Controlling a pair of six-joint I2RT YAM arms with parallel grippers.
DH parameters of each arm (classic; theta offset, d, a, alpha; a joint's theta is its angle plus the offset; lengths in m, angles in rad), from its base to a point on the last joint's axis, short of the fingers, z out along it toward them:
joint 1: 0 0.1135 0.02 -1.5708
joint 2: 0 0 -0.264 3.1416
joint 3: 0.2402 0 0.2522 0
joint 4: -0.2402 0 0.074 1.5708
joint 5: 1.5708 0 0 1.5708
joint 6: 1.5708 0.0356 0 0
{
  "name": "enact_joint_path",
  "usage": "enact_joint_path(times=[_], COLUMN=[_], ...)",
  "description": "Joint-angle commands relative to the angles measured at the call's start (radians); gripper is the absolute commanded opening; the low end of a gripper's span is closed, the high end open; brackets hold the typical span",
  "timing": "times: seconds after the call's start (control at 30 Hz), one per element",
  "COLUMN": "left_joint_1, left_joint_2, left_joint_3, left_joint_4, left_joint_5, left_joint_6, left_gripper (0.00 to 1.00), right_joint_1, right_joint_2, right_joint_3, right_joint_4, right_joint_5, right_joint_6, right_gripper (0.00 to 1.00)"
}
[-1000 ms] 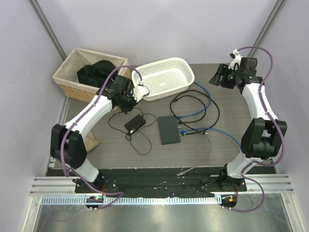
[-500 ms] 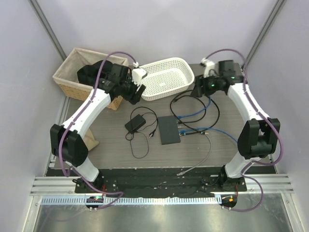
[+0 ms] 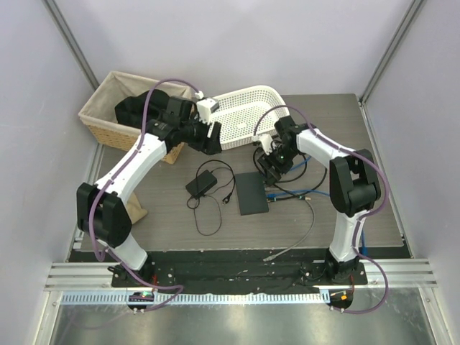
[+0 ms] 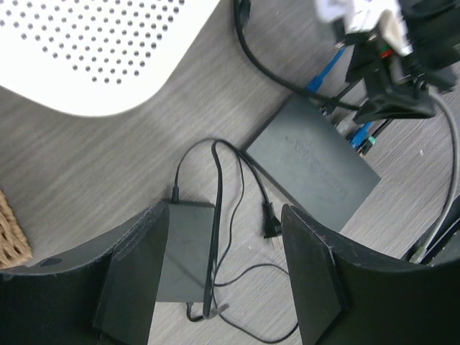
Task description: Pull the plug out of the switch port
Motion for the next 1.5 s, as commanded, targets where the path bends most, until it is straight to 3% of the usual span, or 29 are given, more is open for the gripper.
enact_joint_path(times=[0.0, 0.03, 0.13, 0.23, 0.33, 0.47, 0.6, 0.67, 0.7, 0.8, 0.9, 0.97, 1.03, 1.13, 1.2, 1.47], left_joint_1=[0.005, 0.005, 0.006, 0.003, -0.01, -0.078, -0.113, -0.119, -0.121, -0.124, -0.122, -0.121, -0.121, -0.122, -0.124, -0.127], left_joint_2=[-0.013, -0.013, -0.021, -0.027, -0.005, 0.024, 0.061, 0.1, 0.113, 0.142, 0.194, 0.219, 0.243, 0.286, 0.315, 0.372], left_joint_3=[0.043, 0.037, 0.002, -0.064, -0.09, -0.097, -0.089, -0.086, -0.087, -0.136, -0.166, -0.175, -0.198, -0.204, -0.203, -0.198], left_joint_4=[0.044, 0.058, 0.1, 0.17, 0.222, 0.247, 0.253, 0.255, 0.255, 0.308, 0.339, 0.333, 0.37, 0.411, 0.42, 0.416], left_joint_5=[0.034, 0.031, 0.027, 0.039, 0.076, 0.149, 0.168, 0.18, 0.188, 0.208, 0.215, 0.235, 0.267, 0.289, 0.289, 0.232], left_joint_6=[0.012, -0.002, -0.016, -0.006, -0.01, 0.072, 0.145, 0.182, 0.193, 0.141, 0.024, -0.037, -0.074, -0.129, -0.154, -0.163], left_gripper=[0.67, 0.67, 0.66, 0.65, 0.64, 0.64, 0.64, 0.63, 0.63, 0.62, 0.56, 0.47, 0.37, 0.26, 0.24, 0.18], right_joint_1=[-0.002, 0.001, 0.006, -0.005, -0.055, -0.158, -0.246, -0.27, -0.264, -0.215, -0.134, -0.082, -0.063, -0.059, -0.054, -0.036], right_joint_2=[-0.008, 0.0, 0.024, 0.012, 0.011, 0.014, 0.02, 0.014, 0.009, -0.061, -0.161, -0.196, -0.232, -0.241, -0.235, -0.18], right_joint_3=[0.061, 0.06, 0.07, 0.072, 0.101, 0.162, 0.247, 0.27, 0.262, 0.146, -0.015, -0.109, -0.155, -0.192, -0.197, -0.186], right_joint_4=[-0.008, -0.009, -0.011, 0.021, 0.043, 0.061, 0.058, -0.001, -0.026, -0.054, -0.023, 0.038, 0.11, 0.156, 0.175, 0.228], right_joint_5=[0.001, -0.007, 0.022, 0.074, 0.097, 0.097, 0.102, 0.033, -0.037, -0.159, -0.171, -0.133, -0.089, -0.089, -0.079, -0.033], right_joint_6=[-0.036, -0.044, -0.035, -0.031, 0.002, 0.01, -0.022, -0.045, -0.079, -0.105, -0.125, -0.111, -0.061, -0.019, 0.002, 0.033], right_gripper=[0.59, 0.58, 0.31, 0.15, 0.03, 0.01, 0.01, 0.04, 0.19, 0.44, 0.51, 0.55, 0.64, 0.69, 0.69, 0.59])
